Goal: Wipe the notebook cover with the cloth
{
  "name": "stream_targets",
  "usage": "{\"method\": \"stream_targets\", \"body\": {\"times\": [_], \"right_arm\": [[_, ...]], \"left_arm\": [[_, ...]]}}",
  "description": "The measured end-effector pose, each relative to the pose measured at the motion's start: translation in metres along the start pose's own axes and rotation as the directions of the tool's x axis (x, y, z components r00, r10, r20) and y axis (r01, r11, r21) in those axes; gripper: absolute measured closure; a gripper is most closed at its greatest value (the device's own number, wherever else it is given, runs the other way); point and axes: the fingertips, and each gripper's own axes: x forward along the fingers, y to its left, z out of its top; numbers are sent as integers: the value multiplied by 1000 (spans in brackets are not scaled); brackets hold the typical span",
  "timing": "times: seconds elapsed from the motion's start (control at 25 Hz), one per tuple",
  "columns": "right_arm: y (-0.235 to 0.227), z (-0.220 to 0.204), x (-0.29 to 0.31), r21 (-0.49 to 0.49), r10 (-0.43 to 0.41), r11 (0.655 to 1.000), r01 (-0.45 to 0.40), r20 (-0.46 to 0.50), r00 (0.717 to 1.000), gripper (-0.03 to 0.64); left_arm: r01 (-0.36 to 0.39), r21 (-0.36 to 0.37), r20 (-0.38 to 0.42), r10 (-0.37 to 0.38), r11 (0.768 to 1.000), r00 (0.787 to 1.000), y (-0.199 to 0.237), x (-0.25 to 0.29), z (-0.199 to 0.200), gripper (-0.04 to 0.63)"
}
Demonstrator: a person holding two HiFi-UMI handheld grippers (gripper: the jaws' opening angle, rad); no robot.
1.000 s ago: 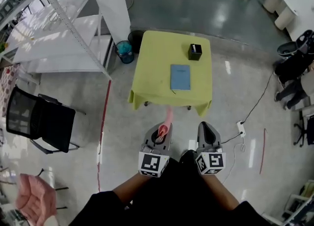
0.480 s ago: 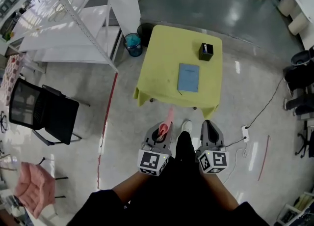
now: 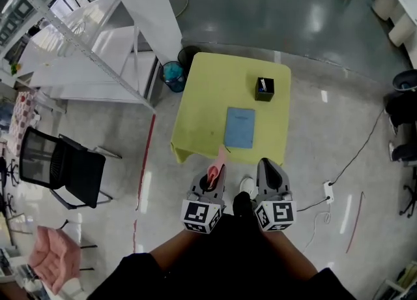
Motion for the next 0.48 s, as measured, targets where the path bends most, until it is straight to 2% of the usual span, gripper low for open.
{"method": "stream_targets", "body": {"times": [0.16, 0.28, 0.48], "right_arm": [[-28, 13, 28, -8, 36, 999, -36, -8, 999, 584], [-46, 16, 43, -16, 71, 997, -71, -29, 997, 584], [-77, 20, 74, 57, 114, 992, -111, -52, 992, 584]], "left_arm": [[-4, -27, -45, 3, 1000, 999, -1, 47, 0, 572], [-36, -34, -79, 33, 999, 996, 1, 71, -4, 572], [-116, -29, -102, 113, 993, 988, 4, 101, 0, 572]]}}
